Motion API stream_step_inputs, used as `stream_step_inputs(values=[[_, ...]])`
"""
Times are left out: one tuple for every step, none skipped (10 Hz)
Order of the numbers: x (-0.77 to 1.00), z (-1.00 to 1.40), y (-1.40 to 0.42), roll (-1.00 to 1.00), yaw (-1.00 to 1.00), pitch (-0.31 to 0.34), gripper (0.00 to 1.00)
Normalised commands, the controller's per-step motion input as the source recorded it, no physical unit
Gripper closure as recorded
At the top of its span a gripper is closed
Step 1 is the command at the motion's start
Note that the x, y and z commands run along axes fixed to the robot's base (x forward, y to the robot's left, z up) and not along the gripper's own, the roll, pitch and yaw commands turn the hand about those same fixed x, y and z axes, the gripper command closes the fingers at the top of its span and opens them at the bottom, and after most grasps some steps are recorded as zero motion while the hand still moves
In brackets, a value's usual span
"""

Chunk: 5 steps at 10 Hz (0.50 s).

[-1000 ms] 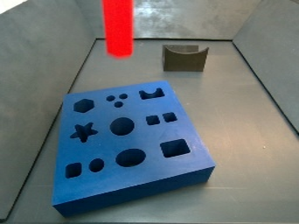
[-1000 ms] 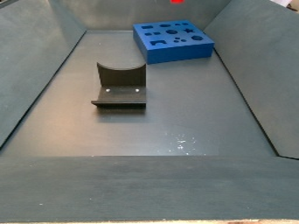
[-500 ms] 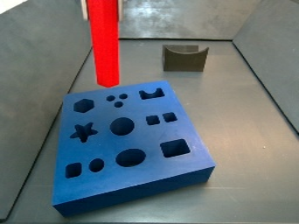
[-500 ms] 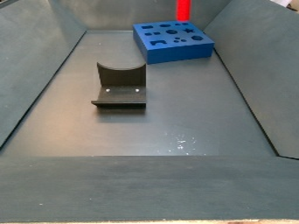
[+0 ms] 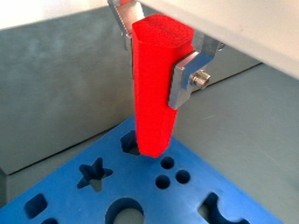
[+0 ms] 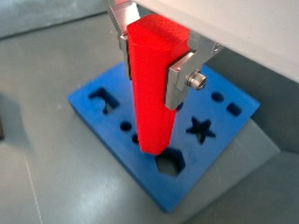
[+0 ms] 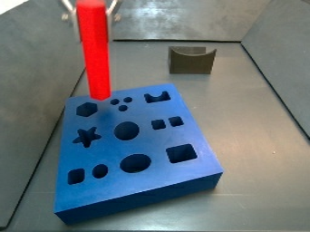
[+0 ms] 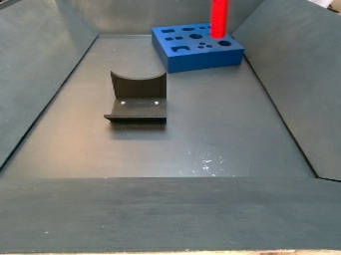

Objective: Pick up the hexagon object. Move up. Move to above the board. Insert the hexagon object.
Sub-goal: Insert the hexagon object.

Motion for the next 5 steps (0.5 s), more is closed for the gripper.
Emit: stream_step_inputs(values=[[0.00,0.00,0.00,-0.01,0.00,0.000,1.00],[-0.15,-0.23,-0.17,-0.05,0.00,-0.011,1.00],[-0.25,-0.27,-0.30,0.00,-0.02,0.000,1.00],[0.00,0.00,0.00,0.00,0.02,0.000,1.00],[-0.13,-0.16,0.00,0.00,0.00,-0.004,1.00]])
